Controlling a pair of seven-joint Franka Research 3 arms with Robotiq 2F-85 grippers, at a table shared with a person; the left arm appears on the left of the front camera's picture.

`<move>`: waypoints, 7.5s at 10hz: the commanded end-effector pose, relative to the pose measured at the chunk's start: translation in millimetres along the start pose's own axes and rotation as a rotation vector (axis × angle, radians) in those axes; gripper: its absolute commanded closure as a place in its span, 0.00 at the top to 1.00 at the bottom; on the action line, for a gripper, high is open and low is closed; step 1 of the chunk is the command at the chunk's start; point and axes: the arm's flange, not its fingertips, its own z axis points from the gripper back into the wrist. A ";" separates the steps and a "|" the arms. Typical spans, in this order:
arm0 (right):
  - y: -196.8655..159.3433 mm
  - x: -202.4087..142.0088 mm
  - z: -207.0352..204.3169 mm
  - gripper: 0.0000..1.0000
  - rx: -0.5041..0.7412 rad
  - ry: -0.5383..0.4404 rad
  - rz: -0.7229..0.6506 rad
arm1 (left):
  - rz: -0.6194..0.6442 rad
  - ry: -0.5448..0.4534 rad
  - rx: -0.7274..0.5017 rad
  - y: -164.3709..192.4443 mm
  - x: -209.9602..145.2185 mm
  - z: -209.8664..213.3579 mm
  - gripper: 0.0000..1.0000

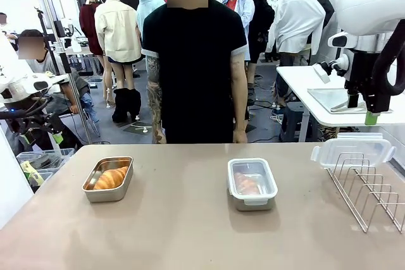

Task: Place the bread in airtight containers.
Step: Pick up one Airtight Container lid and hand it to the human, then release when the human grabs the Airtight Container lid.

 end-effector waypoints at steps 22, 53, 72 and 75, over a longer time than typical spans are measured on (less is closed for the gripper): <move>-131.7 -39.1 -140.0 1.00 0.066 -0.051 0.009 | 0.015 -0.008 0.028 -0.3 -0.5 0.3 1.00; -61.6 73.6 19.3 0.00 -0.354 0.087 0.319 | 0.015 -0.008 0.028 -0.3 -0.5 0.3 1.00; -121.9 160.3 55.1 1.00 -0.393 -0.034 0.423 | 0.015 -0.008 0.028 -0.3 -0.5 0.3 1.00; -57.5 110.4 71.5 1.00 -0.253 -0.020 0.322 | 0.015 -0.008 0.028 -0.3 -0.5 0.3 1.00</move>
